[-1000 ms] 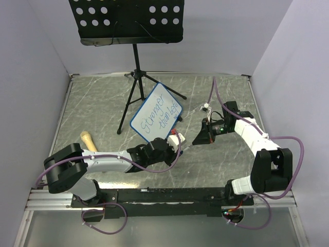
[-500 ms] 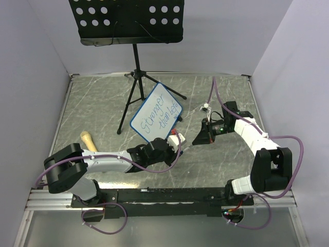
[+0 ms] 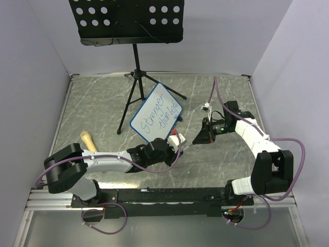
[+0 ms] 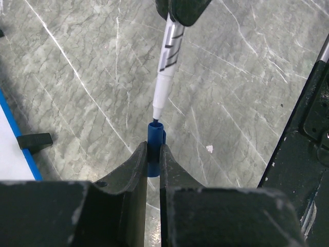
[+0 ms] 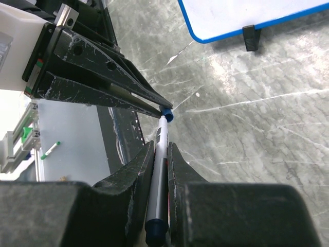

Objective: Write a sentence on the whiteboard
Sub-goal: Insert the whiteboard marker without the cap into the pen cap.

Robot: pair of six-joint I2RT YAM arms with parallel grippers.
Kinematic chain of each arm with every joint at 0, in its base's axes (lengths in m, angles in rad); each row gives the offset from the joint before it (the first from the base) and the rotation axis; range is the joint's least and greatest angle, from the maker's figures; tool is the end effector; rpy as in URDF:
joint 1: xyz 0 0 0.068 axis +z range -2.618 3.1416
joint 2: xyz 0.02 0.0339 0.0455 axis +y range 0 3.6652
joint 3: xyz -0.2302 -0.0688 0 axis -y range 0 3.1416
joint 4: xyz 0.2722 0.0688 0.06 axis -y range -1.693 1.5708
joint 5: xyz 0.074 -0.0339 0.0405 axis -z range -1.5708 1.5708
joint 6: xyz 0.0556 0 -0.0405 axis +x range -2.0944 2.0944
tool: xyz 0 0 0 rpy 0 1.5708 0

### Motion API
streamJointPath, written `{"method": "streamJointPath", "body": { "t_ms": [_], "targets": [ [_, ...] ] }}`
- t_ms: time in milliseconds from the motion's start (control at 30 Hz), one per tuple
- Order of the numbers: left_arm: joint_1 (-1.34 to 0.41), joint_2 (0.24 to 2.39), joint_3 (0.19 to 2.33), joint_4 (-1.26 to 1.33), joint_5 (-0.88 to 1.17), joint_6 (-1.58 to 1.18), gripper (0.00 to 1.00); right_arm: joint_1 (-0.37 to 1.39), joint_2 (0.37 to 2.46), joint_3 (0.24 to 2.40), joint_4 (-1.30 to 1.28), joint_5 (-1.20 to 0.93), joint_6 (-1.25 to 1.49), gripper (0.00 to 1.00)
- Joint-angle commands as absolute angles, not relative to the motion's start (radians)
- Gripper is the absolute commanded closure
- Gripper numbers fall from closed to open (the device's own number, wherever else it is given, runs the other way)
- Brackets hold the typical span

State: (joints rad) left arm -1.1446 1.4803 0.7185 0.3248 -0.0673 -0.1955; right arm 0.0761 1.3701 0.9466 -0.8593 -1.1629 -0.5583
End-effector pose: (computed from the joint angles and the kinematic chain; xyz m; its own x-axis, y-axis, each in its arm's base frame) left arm 0.1501 -0.3216 0.1435 -0.3432 0.2871 -0.8943 0.8325 0.5339 -0.1481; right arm 0.2695 0.0717 0.1898 -0.6572 -0.2609 -0.7072 -0.7525 0.2800 0.5960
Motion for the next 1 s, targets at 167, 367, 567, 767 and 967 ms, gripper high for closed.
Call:
{"method": "streamJointPath", "body": {
  "t_ms": [167, 367, 567, 767, 967],
  "targets": [
    [-1.154, 1.427, 0.722, 0.356, -0.054, -0.187, 0.96, 0.064, 1.341, 0.959, -0.815, -1.147, -0.548, 1.0],
    [-1.154, 1.427, 0.726, 0.36, -0.052, -0.189, 0.96, 0.064, 1.355, 0.96, -0.83, -1.166, -0.564, 1.0],
    [-1.154, 1.442, 0.738, 0.357, -0.054, -0.189, 0.96, 0.074, 1.362, 0.963, -0.856, -1.186, -0.587, 1.0],
    [-1.154, 1.471, 0.767, 0.36, -0.055, -0.189, 0.96, 0.097, 1.388, 0.966, -0.877, -1.189, -0.607, 1.0],
    [-1.154, 1.489, 0.785, 0.364, -0.057, -0.186, 0.96, 0.118, 1.405, 0.974, -0.891, -1.195, -0.621, 1.0]
  ]
}}
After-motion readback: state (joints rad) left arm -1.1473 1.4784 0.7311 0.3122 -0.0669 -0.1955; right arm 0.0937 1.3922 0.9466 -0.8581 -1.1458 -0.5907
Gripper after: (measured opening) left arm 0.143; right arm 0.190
